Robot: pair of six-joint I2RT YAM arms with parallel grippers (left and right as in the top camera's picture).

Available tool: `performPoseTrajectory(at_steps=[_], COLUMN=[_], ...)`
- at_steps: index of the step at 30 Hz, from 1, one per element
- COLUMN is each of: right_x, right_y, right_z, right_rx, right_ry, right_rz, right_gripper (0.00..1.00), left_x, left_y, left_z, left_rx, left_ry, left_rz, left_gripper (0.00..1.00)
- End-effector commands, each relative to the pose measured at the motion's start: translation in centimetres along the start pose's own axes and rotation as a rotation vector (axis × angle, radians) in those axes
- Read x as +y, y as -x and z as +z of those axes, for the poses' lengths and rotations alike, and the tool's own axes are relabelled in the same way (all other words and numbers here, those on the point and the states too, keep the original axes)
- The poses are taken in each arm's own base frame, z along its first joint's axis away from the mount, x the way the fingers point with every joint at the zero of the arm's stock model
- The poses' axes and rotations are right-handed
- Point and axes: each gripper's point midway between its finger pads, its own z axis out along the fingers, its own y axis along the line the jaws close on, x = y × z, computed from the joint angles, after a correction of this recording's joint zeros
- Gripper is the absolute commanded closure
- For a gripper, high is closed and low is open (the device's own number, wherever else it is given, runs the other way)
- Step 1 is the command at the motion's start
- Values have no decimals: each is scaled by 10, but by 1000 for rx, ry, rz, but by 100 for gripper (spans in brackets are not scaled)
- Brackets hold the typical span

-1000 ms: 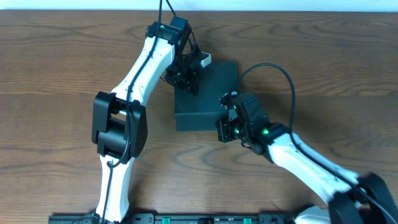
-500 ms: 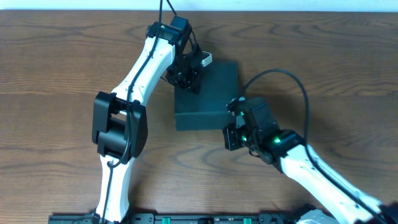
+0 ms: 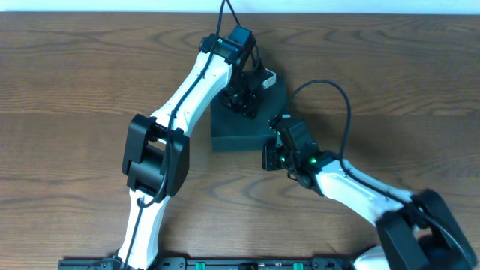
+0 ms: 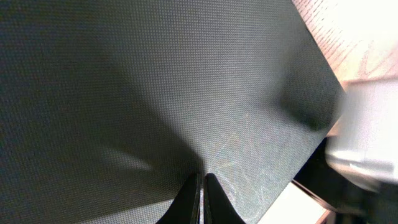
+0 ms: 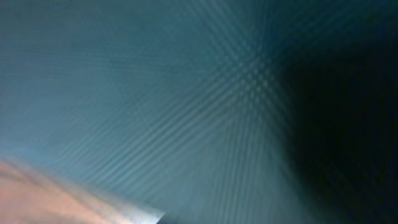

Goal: Pack container

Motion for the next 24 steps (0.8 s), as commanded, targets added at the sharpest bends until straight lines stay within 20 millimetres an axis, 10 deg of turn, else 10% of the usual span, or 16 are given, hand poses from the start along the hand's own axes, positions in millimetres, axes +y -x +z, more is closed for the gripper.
performPoseTrajectory(at_steps=[1, 12, 24], right_x=[-2, 1, 26], right_y=[-1, 22, -4], right_z=[12, 12, -18], right_rx=[-5, -107, 35], right_ry=[-12, -5, 112], right_rz=[55, 128, 88], right_gripper=[98, 98, 98], left_x=[7, 8, 8], left_y=[-6, -9, -10], left_z=[6, 6, 5], left_rx=[31, 41, 44], left_ry=[19, 23, 23], left_rz=[-4, -8, -10], left_gripper=[94, 94, 94])
